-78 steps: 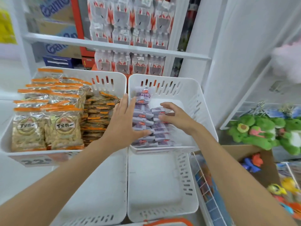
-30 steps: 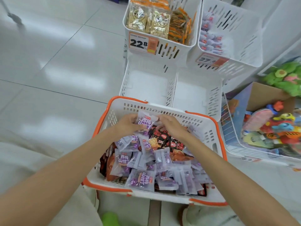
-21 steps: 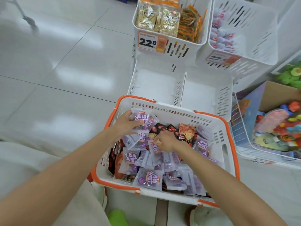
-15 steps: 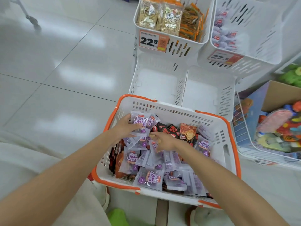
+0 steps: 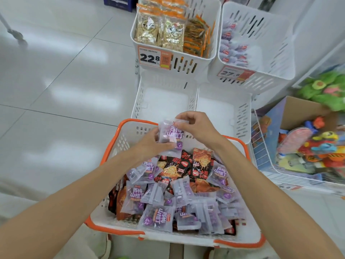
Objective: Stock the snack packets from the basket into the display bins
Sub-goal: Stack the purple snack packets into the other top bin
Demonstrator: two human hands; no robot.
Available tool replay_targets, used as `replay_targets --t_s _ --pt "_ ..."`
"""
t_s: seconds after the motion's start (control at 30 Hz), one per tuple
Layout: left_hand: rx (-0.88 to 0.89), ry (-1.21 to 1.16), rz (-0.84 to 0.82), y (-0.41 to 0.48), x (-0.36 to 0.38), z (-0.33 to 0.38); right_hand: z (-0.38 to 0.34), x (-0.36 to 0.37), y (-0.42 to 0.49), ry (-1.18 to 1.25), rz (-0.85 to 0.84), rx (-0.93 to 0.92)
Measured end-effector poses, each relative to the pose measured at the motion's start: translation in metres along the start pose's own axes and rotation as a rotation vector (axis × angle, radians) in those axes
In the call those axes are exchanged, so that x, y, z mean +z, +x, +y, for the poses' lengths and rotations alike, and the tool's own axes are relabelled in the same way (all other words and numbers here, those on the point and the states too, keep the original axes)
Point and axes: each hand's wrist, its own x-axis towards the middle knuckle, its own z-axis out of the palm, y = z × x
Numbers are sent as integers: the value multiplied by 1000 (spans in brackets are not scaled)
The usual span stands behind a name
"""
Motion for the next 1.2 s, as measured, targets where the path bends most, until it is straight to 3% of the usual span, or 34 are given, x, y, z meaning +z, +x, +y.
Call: replay_targets --t_s 0.07,0.2,0.27,0.33,0.53,0.67,0.8,0.87,1.0,1.2 --pt "67 41 -3 13 5 21 -11 -25 4 -102 -31 -40" --pt "150 128 -59 43 15 80 -39 -91 13 -142 -315 104" --pt "225 192 -75 64 24 115 -56 -126 21 -193 -310 80" --pt "324 263 -73 86 33 155 -70 -163 30 -221 -209 29" --pt "547 482 104 165 42 252 -71 -271 70 -161 336 -92" --pt "522 780 294 240 36 267 -45 -317 124 -313 526 -155" --pt "491 812 338 283 34 264 -25 -328 187 -545 638 -229" --pt "505 801 346 295 35 258 -10 -325 219 -524 592 -213" --pt "551 734 378 304 35 250 21 -314 251 -227 254 45" --pt "579 647 384 303 38 247 29 -306 261 -43 314 64"
